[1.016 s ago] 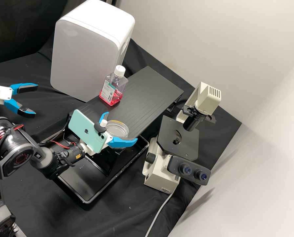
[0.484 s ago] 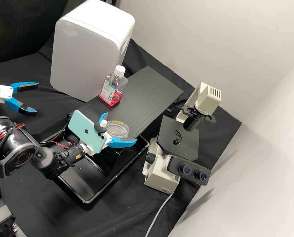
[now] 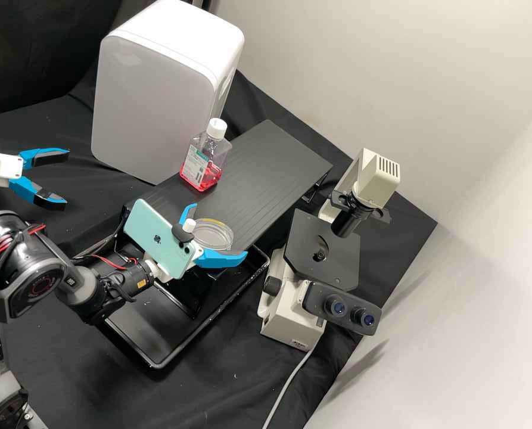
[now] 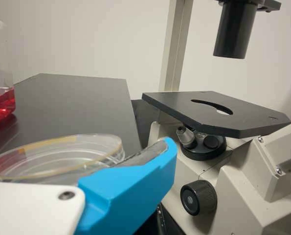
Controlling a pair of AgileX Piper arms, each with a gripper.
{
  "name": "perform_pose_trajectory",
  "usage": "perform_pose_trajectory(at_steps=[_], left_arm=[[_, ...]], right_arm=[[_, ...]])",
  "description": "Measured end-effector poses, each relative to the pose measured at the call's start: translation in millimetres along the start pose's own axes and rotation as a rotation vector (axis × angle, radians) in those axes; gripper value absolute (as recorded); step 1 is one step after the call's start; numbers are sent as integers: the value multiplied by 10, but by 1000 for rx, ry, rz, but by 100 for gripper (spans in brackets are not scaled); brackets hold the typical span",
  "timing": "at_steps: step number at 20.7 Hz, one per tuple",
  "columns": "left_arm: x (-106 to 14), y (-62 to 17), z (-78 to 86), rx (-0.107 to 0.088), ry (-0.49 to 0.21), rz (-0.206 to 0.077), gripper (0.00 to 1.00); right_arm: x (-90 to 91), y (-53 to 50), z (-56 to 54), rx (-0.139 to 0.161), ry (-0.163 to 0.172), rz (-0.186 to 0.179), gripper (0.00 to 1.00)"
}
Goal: Remove the lid from the petri dish
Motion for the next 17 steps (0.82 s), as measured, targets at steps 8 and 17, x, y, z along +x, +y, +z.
perform_pose_trajectory(at_steps=[8, 17], left_arm=[[0, 0, 1, -1, 1, 1, 100], [6, -19, -5, -3, 4, -9, 100]], right_arm=[[0, 0, 0, 0, 0, 0, 0], [0, 0, 0, 7, 0, 0, 0]])
